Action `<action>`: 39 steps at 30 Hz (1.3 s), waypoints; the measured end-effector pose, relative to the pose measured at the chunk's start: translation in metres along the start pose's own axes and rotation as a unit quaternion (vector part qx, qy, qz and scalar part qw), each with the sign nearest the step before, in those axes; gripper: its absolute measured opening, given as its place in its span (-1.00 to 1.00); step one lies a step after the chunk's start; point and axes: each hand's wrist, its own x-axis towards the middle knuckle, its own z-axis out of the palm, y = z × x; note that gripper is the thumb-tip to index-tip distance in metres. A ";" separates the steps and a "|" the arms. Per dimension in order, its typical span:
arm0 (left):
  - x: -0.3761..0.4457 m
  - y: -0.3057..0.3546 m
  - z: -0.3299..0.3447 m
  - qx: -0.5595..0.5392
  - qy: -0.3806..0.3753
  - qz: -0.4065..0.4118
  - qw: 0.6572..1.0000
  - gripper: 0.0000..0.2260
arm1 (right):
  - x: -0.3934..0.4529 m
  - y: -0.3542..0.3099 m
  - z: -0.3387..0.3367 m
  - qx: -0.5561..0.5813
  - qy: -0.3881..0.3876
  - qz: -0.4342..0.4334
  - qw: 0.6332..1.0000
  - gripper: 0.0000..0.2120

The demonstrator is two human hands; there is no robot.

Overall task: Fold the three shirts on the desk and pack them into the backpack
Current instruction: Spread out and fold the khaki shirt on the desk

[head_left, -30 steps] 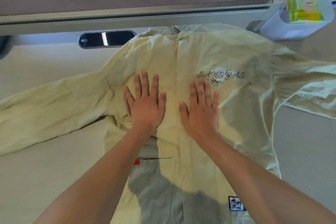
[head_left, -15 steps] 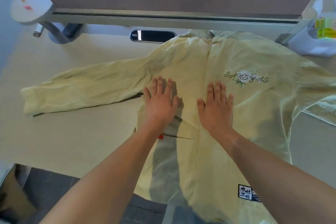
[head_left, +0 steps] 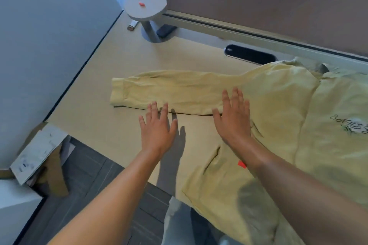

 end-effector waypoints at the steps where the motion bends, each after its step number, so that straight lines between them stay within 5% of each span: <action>1: 0.012 -0.014 0.001 -0.001 -0.001 -0.001 1.000 -0.41 | 0.017 -0.008 0.007 -0.009 -0.004 0.015 1.000 -0.30; 9: 0.098 -0.110 0.004 -0.001 -0.017 0.002 1.000 -0.38 | 0.081 -0.052 0.062 -0.085 -0.057 0.135 0.985 -0.17; 20: 0.164 -0.210 -0.015 -0.076 -0.001 -0.037 0.996 -0.34 | 0.100 -0.230 0.123 -0.069 -0.049 0.027 0.996 -0.20; 33: 0.213 -0.246 0.013 -0.091 0.007 0.002 0.996 -0.15 | 0.099 -0.231 0.141 -0.076 0.013 0.029 0.997 -0.19; 39: 0.220 -0.246 0.006 -0.247 0.057 0.052 0.966 -0.51 | 0.100 -0.231 0.143 -0.078 0.024 0.024 0.996 -0.20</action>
